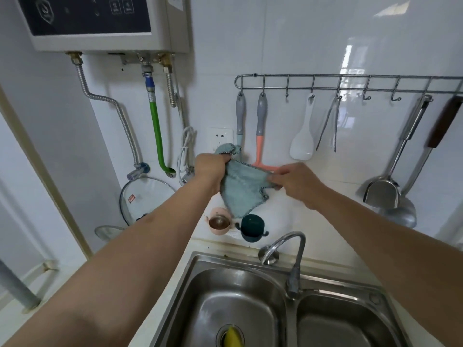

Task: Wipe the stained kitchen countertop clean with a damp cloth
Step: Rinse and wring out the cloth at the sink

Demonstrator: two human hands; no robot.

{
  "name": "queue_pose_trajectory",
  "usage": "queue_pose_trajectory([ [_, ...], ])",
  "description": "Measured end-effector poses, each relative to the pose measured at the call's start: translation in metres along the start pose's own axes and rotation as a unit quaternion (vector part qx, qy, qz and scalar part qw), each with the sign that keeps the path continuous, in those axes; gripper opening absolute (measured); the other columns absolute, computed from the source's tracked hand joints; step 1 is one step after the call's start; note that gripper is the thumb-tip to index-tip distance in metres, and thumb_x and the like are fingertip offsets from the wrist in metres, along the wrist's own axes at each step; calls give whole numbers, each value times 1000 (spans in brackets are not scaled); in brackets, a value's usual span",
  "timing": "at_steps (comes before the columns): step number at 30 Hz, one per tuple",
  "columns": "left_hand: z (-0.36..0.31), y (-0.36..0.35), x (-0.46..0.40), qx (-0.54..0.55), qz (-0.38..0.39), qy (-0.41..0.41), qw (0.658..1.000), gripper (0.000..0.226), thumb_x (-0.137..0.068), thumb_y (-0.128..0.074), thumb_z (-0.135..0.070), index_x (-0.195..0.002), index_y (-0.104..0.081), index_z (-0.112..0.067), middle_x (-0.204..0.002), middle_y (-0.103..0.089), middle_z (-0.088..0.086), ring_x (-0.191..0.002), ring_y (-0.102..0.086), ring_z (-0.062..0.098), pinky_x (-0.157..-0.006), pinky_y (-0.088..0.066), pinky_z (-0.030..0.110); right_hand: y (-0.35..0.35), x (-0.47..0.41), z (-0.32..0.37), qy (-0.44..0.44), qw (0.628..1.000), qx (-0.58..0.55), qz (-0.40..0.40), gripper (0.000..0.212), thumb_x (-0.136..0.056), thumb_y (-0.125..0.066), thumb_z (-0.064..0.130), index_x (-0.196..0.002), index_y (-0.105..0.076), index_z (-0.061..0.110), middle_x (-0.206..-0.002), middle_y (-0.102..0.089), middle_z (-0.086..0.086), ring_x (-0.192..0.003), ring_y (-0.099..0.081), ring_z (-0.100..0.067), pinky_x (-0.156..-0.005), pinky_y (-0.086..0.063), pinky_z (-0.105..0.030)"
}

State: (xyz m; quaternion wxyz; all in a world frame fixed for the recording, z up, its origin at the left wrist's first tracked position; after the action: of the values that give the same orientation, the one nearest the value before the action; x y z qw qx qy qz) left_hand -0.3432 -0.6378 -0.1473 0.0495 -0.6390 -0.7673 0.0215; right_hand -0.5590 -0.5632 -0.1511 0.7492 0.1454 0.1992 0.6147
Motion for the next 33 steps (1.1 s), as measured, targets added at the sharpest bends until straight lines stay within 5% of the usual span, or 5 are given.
queue_pose_trajectory([
  [7,16,18,21,-446,254,95,853,79,-73,-84,-61,-131,-58,-15,-133,-60,16,-120,-60,39,-98,-52,55,40,-13,60,65,996,-26,-57,15,-83,-69,13,-69,-69,9,-64,-59,-3,-59,-56,-14,-56,-46,-24],
  [14,-38,-68,52,-129,377,-68,915,54,-85,-75,-7,-135,-58,-19,-111,-76,1,-102,-74,20,-95,-58,41,55,-9,64,43,993,88,60,17,-81,-73,24,-75,-72,8,-60,-58,-3,-51,-55,-14,-47,-47,-25],
  [18,-50,-112,66,-153,360,-107,914,6,-90,-75,-9,-95,-72,-8,-88,-73,8,-80,-70,21,-80,-61,39,95,-7,63,16,997,77,-15,28,-77,-78,25,-77,-66,0,-63,-56,-5,-56,-52,-15,-46,-43,-23],
  [23,-66,-150,79,-102,328,-124,931,7,-91,-69,-6,-88,-72,-12,-69,-70,0,-52,-62,10,-47,-46,18,137,-3,51,3,988,-149,-38,15,-87,-77,17,-89,-67,6,-74,-64,-8,-66,-57,-19,-60,-50,-30],
  [33,-80,-204,93,-106,323,-144,929,12,-88,-69,-7,-85,-73,-18,-76,-70,1,-61,-62,13,-50,-47,18,189,-4,50,49,961,-207,-174,38,-82,-81,3,-116,-63,1,-94,-69,-10,-75,-66,-17,-75,-59,-32],
])
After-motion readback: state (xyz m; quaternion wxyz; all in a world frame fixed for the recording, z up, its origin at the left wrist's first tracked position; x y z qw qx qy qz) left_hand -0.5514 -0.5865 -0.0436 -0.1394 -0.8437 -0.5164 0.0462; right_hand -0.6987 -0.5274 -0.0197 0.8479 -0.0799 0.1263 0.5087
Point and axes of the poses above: each hand's wrist, its own x-axis away from the middle knuckle, its own y-axis out of the back of the hand, z = x × y, the point moved 3 cm from there along -x, towards the middle knuckle
